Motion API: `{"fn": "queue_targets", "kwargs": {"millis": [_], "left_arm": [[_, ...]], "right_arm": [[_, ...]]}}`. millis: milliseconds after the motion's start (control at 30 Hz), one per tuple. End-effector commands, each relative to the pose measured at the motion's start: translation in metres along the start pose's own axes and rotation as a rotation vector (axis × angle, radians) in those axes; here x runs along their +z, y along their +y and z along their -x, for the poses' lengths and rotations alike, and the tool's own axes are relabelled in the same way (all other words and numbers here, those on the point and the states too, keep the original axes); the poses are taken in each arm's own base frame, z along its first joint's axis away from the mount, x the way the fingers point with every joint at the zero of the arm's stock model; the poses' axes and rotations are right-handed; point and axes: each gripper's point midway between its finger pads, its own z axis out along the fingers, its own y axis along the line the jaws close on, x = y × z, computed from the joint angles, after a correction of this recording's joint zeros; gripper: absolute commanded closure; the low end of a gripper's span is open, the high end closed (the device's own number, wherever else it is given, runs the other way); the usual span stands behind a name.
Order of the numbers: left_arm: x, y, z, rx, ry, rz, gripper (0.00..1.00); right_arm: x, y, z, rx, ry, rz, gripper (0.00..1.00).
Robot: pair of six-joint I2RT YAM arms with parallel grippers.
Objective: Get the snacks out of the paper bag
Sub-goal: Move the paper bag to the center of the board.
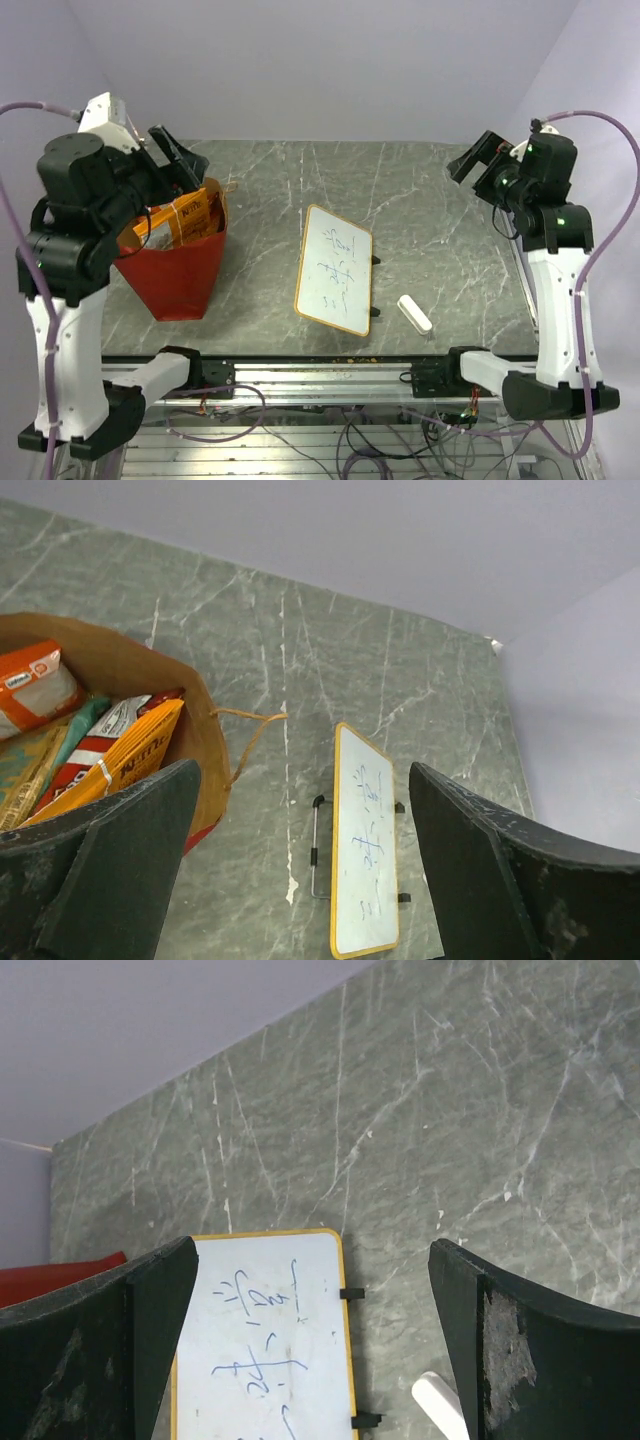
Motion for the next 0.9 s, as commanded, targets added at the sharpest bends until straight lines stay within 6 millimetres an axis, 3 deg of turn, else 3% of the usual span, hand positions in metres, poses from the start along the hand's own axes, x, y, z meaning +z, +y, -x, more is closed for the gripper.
{"fn": "queue_targets", "kwargs": {"millis": [0, 300, 433, 567, 867], "left_arm": [[0.035, 0.01, -0.006, -0.059, 0.029, 0.066, 0.04], [0.102, 0.037, -0.039, -0.093, 0.161, 0.196, 0.05], [0.122, 0.048, -0.056, -0.108, 0.221, 0.237, 0.05], [0.127, 0.058, -0.067, -0.114, 0.249, 0.275, 0.05], [0.109, 0.076, -0.082, -0.08, 0.279, 0.32, 0.05]], "right_arm": [[0.021, 0.005, 0.004, -0.024, -0.007, 0.026, 0.0], [0.06, 0.001, 0.001, -0.048, 0.02, 0.014, 0.0], [0.074, -0.002, -0.005, -0.056, 0.04, 0.01, 0.0], [0.085, 0.0, -0.011, -0.059, 0.055, 0.04, 0.0], [0.099, 0.043, -0.026, -0.085, 0.139, 0.305, 0.0]]}}
